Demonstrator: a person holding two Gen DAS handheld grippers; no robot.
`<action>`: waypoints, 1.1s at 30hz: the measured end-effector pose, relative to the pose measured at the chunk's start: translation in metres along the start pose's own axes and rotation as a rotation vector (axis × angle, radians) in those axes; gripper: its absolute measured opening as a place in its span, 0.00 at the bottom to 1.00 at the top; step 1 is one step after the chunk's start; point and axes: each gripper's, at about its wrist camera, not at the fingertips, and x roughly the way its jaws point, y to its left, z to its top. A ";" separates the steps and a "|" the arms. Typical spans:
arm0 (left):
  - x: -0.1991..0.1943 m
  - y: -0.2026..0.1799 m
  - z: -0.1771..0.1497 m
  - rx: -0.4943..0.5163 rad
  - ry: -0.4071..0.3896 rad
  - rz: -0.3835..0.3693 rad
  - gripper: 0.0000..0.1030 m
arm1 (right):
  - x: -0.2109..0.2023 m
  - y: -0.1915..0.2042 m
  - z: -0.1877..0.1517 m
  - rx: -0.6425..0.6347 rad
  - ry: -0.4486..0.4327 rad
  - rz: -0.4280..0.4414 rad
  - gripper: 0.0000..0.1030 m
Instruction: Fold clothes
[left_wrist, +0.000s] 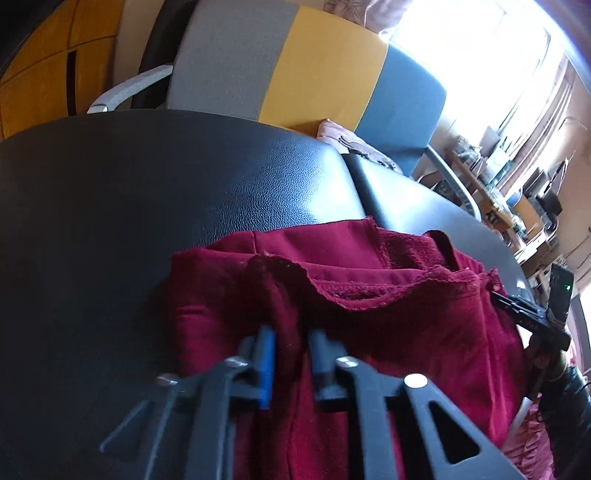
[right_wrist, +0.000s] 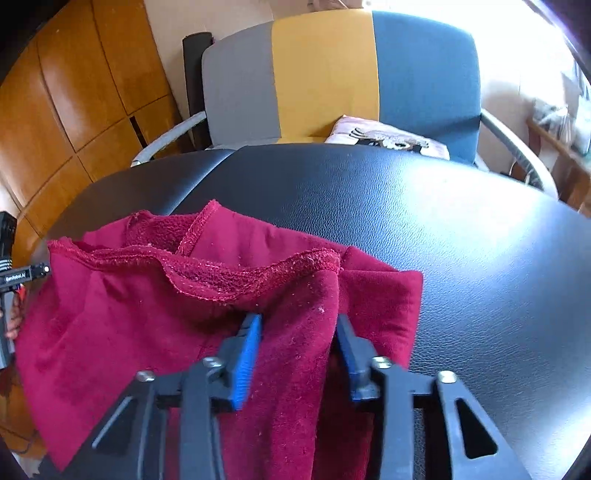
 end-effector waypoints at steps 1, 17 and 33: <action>-0.005 0.001 -0.002 -0.008 -0.015 -0.006 0.07 | -0.003 0.001 0.000 -0.004 -0.005 -0.005 0.16; -0.080 -0.002 -0.004 -0.053 -0.274 -0.013 0.06 | -0.071 0.005 0.013 0.017 -0.183 -0.084 0.09; -0.045 0.001 0.000 -0.131 -0.188 0.284 0.22 | -0.044 -0.021 -0.008 0.133 -0.104 -0.105 0.36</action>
